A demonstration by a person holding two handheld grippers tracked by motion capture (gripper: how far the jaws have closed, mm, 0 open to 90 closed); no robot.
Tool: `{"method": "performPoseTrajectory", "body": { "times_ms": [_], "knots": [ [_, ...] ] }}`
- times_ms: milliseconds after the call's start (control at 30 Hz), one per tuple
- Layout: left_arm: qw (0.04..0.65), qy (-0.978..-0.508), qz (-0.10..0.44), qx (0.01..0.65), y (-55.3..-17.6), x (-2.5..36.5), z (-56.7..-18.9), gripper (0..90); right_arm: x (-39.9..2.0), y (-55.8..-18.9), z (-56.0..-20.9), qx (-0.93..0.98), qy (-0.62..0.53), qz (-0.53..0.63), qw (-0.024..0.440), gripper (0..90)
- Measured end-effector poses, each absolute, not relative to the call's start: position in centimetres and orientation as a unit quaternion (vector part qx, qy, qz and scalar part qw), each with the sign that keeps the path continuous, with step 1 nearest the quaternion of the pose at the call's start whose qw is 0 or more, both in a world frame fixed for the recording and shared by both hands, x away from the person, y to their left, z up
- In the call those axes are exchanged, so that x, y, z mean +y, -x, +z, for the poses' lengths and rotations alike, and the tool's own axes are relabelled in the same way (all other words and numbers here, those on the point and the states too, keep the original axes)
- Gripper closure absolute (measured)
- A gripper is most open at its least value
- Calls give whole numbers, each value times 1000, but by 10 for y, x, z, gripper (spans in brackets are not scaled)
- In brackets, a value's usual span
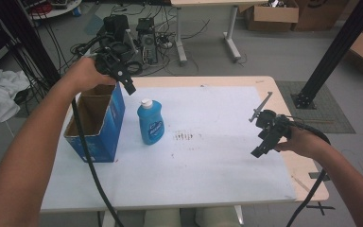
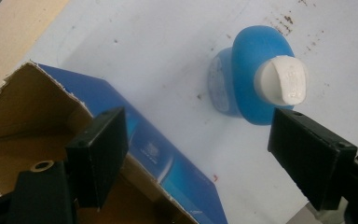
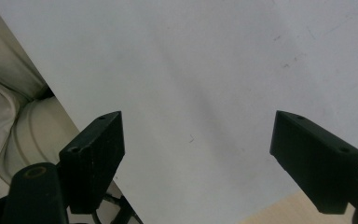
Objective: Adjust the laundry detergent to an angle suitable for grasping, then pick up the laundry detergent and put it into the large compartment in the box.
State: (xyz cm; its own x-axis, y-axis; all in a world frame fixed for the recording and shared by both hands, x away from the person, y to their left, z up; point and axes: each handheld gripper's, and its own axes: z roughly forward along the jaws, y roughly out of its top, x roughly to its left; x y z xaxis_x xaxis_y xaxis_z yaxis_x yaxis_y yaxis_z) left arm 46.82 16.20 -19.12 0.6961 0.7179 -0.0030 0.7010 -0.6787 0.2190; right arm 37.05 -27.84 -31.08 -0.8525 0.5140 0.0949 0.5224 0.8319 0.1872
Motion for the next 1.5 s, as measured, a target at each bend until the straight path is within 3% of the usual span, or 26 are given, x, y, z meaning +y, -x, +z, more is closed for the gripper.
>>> {"method": "performPoseTrajectory", "body": {
  "times_ms": [1500],
  "knots": [
    [114, -909, 51, 398, -459, 153, -179, 203, -284, -365, -311, -957, 265, -118, 15, 172]
  ]
}}
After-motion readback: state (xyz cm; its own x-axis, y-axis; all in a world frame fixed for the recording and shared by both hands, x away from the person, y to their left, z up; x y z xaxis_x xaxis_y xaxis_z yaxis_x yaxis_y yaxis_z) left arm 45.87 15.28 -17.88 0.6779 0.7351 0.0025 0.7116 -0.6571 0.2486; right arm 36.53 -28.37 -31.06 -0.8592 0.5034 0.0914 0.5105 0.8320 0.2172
